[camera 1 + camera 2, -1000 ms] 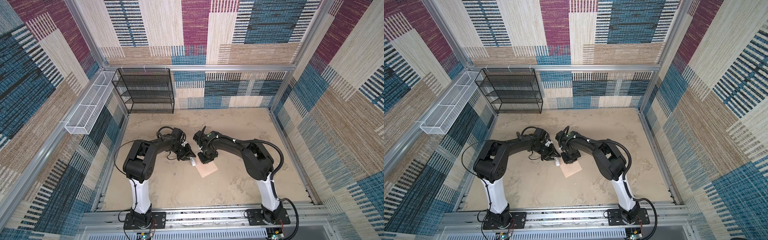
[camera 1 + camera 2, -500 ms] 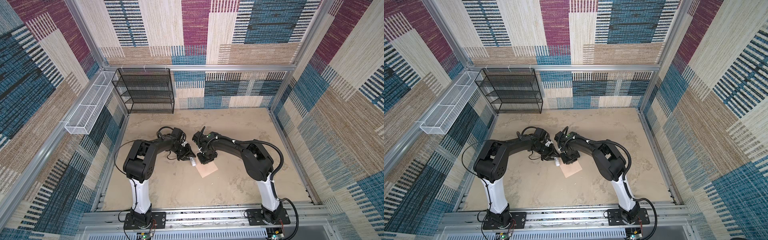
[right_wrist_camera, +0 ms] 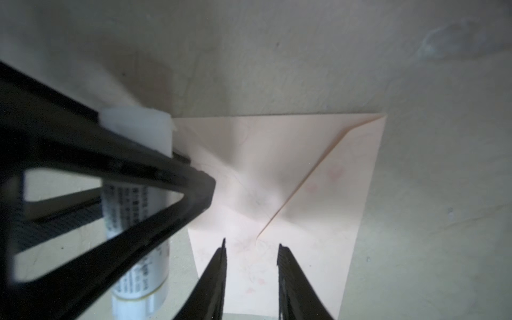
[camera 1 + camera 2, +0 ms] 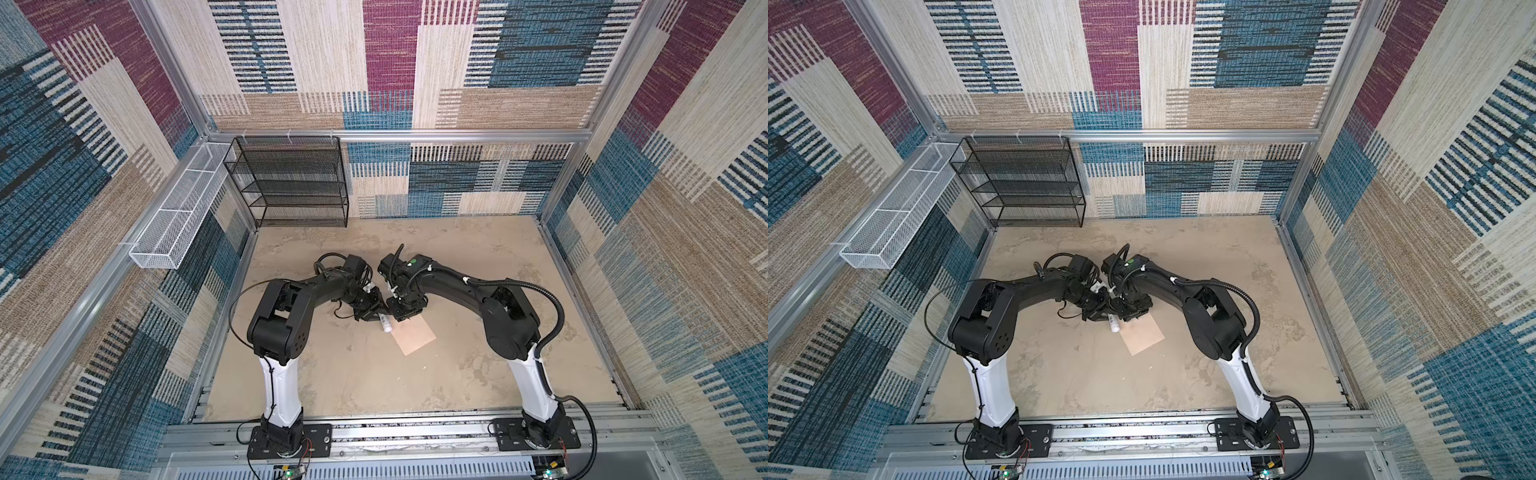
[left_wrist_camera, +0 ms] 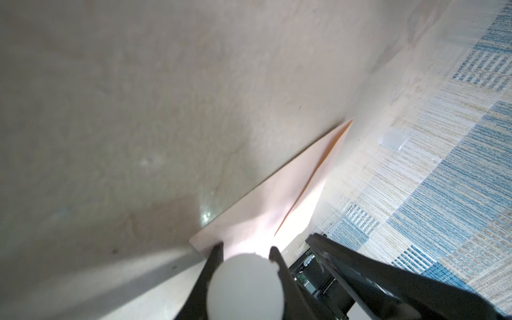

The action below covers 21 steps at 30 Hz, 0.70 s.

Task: Place the letter into the envelope and seal it

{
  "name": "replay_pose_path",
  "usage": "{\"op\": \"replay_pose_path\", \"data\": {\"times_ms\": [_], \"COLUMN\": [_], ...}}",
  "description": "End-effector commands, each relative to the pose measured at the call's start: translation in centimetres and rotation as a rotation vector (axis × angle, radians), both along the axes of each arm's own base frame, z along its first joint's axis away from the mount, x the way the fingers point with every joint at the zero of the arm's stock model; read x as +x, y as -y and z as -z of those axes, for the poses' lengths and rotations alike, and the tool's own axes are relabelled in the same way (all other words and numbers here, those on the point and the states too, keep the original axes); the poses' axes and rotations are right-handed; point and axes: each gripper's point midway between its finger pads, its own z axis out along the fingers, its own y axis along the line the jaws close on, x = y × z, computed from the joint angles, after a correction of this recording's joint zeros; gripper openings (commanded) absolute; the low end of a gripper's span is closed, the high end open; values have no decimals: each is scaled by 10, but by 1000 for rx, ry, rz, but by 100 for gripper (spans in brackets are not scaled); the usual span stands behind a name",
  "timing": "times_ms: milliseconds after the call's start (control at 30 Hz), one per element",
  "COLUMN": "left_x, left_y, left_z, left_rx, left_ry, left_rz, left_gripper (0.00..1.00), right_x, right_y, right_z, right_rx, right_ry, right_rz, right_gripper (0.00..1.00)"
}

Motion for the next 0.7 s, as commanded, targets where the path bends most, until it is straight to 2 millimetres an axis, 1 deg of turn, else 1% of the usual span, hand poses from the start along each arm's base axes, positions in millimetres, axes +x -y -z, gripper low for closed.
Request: {"op": "replay_pose_path", "data": {"times_ms": [0, 67, 167, 233, 433, 533, 667], "left_x": [-5, -5, -6, -5, -6, -6, -6], "left_y": [-10, -10, -10, -10, -10, -10, -10], "left_z": [9, 9, 8, 7, 7, 7, 7], "left_rx": [65, 64, 64, 63, 63, 63, 62], "left_ry": [-18, -17, -14, -11, -12, -11, -11], "left_rz": [4, 3, 5, 4, 3, 3, 2], "left_gripper": [0, 0, 0, 0, 0, 0, 0], "right_x": [3, 5, 6, 5, -3, -7, -8], "right_y": [5, 7, 10, 12, 15, 18, 16], "right_z": [-8, -8, -3, 0, 13, 22, 33], "right_rx": [-33, -40, -48, -51, -44, -52, -40], "right_ry": [17, 21, 15, 8, -24, -38, -47], "right_rz": [-1, -1, 5, 9, 15, 18, 23], "right_gripper": [35, 31, 21, 16, 11, 11, 11]}}
